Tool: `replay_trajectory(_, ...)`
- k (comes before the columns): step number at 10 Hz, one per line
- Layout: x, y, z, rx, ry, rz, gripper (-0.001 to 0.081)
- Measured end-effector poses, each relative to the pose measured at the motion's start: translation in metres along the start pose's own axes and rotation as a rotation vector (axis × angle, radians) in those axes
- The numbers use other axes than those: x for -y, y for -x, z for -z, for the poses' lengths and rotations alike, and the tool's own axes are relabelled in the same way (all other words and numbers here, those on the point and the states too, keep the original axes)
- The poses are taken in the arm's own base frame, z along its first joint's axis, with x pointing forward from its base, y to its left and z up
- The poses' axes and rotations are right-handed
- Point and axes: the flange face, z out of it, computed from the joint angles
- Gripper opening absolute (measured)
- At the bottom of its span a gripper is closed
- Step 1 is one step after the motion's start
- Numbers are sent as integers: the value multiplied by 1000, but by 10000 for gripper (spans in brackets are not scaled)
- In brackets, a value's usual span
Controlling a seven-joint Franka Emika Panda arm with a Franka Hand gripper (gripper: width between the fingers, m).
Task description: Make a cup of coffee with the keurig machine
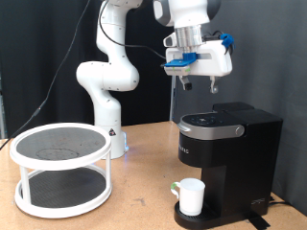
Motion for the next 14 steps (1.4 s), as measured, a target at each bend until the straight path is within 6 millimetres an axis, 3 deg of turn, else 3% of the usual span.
replay_trajectory(2, -1, 2, -12, -15, -5, 15, 734)
replay_trajectory(3, -2, 4, -17, -13, -1, 20, 633)
replay_trajectory(4, -3, 6, -22, -13, 4, 25, 633)
replay_trajectory(6, -8, 8, -29, -17, 11, 34, 314)
replay_trajectory(7, -10, 9, -34, -22, 18, 39, 314)
replay_trajectory(8, -13, 9, -40, -27, 29, 44, 178)
replay_trajectory(9, -14, 9, -47, -34, 41, 48, 178)
replay_trajectory(10, -15, 8, -54, -40, 49, 49, 33)
replay_trajectory(14, -11, 5, -73, -43, 66, 40, 3)
